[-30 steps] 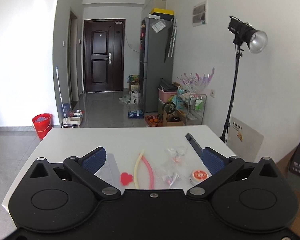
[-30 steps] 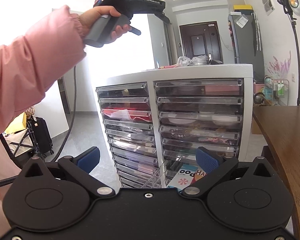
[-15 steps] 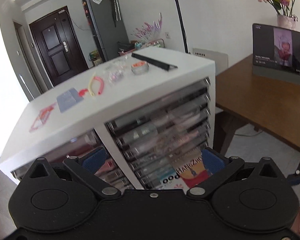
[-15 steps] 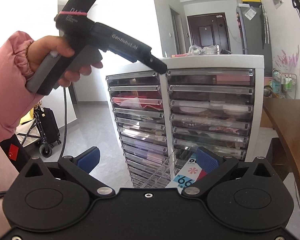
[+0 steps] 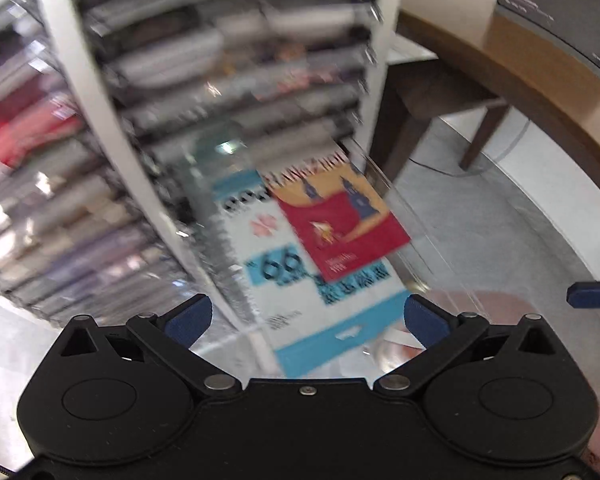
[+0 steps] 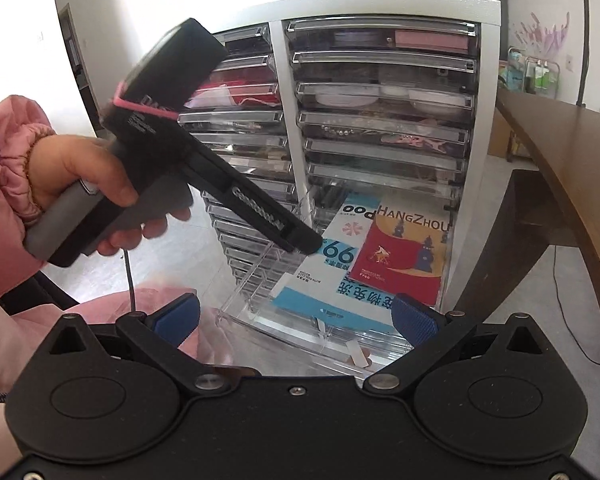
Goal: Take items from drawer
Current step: 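Move the open left gripper back down into the drawer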
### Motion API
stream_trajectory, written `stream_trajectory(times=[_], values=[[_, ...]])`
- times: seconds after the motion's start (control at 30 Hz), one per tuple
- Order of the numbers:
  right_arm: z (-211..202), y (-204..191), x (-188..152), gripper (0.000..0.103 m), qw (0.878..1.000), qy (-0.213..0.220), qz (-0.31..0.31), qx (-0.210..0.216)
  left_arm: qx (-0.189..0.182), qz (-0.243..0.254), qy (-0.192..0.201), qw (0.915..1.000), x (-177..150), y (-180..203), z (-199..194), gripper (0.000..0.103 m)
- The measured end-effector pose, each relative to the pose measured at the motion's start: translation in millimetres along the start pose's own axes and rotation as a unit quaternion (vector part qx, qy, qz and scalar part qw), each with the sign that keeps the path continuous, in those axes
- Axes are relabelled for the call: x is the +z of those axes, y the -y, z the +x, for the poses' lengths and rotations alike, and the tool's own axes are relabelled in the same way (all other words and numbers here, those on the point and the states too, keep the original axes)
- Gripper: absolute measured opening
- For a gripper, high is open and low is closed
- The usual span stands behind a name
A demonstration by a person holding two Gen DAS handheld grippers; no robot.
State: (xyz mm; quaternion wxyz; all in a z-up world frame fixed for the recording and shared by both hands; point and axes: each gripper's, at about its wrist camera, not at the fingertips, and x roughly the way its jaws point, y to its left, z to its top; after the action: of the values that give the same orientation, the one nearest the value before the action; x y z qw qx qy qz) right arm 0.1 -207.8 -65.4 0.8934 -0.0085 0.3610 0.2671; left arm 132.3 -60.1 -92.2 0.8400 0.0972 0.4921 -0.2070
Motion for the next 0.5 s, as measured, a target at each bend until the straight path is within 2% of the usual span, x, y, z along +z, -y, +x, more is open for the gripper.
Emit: stream_trajectory(times=[0.1, 0.23, 0.3, 0.33, 0.4, 0.43, 0.5], values=[[5, 5, -2, 0.103, 1.000, -0.012, 0.006, -0.002, -0.017, 0.042, -0.012, 0.9989, -5, 10, 23, 0.101], [10, 11, -5, 0.103, 1.000, -0.025, 0.011, -0.006, -0.036, 0.109, -0.028, 0.9929, -9, 24, 52, 0.075], [10, 13, -6, 0.103, 1.000, -0.027, 0.011, -0.008, -0.041, 0.168, -0.031, 0.9844, -11, 31, 61, 0.070], [10, 13, -6, 0.103, 0.999, -0.029, 0.011, -0.010, -0.047, 0.207, -0.031, 0.9767, -12, 36, 65, 0.068], [14, 14, -3, 0.103, 0.999, -0.030, 0.012, -0.011, -0.056, 0.293, -0.031, 0.9538, -17, 48, 72, 0.067], [17, 14, -1, 0.103, 0.999, -0.031, 0.012, -0.012, -0.061, 0.340, -0.025, 0.9379, -23, 54, 74, 0.067], [21, 15, 2, 0.103, 0.999, -0.031, 0.013, -0.013, -0.071, 0.432, -0.012, 0.8991, -33, 67, 80, 0.067]])
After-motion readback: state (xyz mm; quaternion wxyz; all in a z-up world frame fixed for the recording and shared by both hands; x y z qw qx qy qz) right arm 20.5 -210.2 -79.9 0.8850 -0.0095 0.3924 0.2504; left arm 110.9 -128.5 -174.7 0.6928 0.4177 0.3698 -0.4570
